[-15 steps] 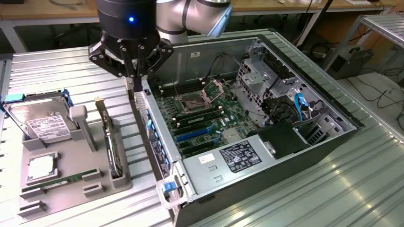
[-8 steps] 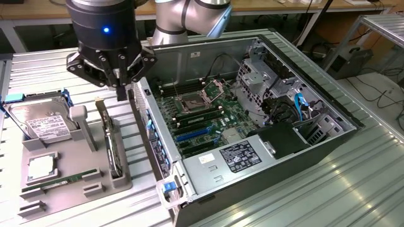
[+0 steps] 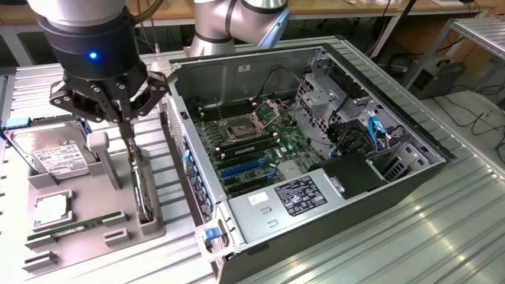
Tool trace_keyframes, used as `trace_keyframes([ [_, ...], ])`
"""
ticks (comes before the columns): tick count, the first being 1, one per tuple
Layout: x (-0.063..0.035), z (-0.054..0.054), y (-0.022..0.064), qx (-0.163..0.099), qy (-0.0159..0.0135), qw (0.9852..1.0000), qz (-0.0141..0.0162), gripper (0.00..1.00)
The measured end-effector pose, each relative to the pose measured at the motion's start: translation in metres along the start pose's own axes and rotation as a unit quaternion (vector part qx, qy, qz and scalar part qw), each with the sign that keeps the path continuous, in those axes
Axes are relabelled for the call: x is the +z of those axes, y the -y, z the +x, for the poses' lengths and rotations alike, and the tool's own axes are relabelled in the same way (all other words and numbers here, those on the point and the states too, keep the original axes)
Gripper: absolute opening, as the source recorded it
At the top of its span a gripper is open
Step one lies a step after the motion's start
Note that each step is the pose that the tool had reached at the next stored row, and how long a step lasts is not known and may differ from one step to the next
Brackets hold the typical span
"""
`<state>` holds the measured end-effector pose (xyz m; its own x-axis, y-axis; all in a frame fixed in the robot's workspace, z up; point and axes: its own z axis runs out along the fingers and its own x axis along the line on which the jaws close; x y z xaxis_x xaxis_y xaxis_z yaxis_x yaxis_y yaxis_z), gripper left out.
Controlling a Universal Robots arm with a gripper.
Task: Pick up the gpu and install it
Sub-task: 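Reach for the gpu, then pick up the gpu and move the gpu toward the slot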
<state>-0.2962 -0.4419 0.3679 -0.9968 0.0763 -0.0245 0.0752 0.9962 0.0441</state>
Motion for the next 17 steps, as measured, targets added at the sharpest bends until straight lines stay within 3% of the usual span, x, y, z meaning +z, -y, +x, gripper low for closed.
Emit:
trace_keyframes([
  [3, 0.0048, 0.0046, 0.0006, 0.000, 0.0000, 1.0000, 0.0000, 0.11],
  [17, 0.0048, 0.0047, 0.0006, 0.000, 0.0000, 1.0000, 0.0000, 0.11],
])
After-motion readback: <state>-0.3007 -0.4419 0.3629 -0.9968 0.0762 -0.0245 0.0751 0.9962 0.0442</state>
